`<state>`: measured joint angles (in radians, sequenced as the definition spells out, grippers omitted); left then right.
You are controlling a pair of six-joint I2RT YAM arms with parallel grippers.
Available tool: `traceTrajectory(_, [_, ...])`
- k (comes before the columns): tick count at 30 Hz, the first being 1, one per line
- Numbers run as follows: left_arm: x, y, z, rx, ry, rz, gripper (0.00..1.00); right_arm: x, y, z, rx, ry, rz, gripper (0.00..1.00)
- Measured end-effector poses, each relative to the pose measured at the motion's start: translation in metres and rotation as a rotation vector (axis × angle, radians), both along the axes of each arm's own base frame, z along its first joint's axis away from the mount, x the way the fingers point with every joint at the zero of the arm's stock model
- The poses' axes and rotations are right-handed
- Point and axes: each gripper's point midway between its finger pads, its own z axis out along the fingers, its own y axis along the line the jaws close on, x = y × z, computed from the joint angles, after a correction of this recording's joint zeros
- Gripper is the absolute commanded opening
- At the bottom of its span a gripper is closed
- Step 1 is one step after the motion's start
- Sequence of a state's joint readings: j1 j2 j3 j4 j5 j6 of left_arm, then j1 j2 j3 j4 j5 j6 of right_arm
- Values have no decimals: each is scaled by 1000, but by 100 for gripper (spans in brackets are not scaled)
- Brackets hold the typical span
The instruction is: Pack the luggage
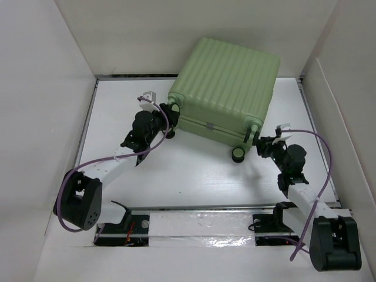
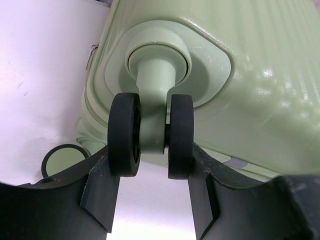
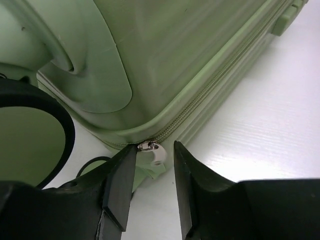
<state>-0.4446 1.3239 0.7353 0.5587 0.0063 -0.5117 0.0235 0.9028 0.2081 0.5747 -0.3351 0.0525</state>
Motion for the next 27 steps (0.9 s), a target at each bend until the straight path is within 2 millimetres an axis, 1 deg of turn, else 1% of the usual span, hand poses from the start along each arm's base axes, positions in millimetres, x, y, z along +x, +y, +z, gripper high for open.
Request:
traceTrajectory(1, [1,1,0,0,0,2,0,2,1,1,3,-10,13,34])
traceTrajectory(2, [1,1,0,-1,-3,4,0,3,5,2,13,-15,32,23])
traceTrajectory(4, [2,3,1,-1,-4,12,0,3,10,2,27,-28,60,12])
traceTrajectory(5, [3,4,1,-1,-4,15,0,3,10,2,33,-33,63,0])
traceTrajectory(8, [4,5,1,-3,-9,23,0,0,11,-1,45,-36,68,0])
traceTrajectory(11, [2,5,-1,-7,-13,23,0,-10,23,-3,61,-29,121,0])
traceTrajectory(13, [0,6,-2,-13,-17,23,0,-16,28,4,64,-51,144,0])
traceTrajectory(15, [-4,3,-2,-18,-23,14,0,-25,36,19,68,-100,161,0])
traceTrajectory(16, [-6,2,-2,-19,-29,15,0,-30,43,24,69,-114,177,0])
traceTrajectory(19, [-13,-4,-4,-7,-38,20,0,-54,78,26,77,-99,269,0])
traceTrajectory(20, [-15,-5,-3,-8,-42,20,0,-61,85,23,77,-79,276,0])
traceTrajectory(21, [-17,-6,-3,-8,-44,21,0,-64,88,21,74,-70,274,0])
traceTrajectory(22, [-18,-6,-3,-9,-45,21,0,-68,88,15,79,-38,245,0])
traceTrajectory(23, [-17,-4,-3,-11,-44,26,0,-68,83,11,85,-15,202,2])
traceTrajectory(25, [-16,-2,-2,-24,-41,23,0,-62,66,3,93,24,92,4])
traceTrajectory(27, [-15,1,-2,-38,-32,17,0,-53,46,-5,98,62,1,17])
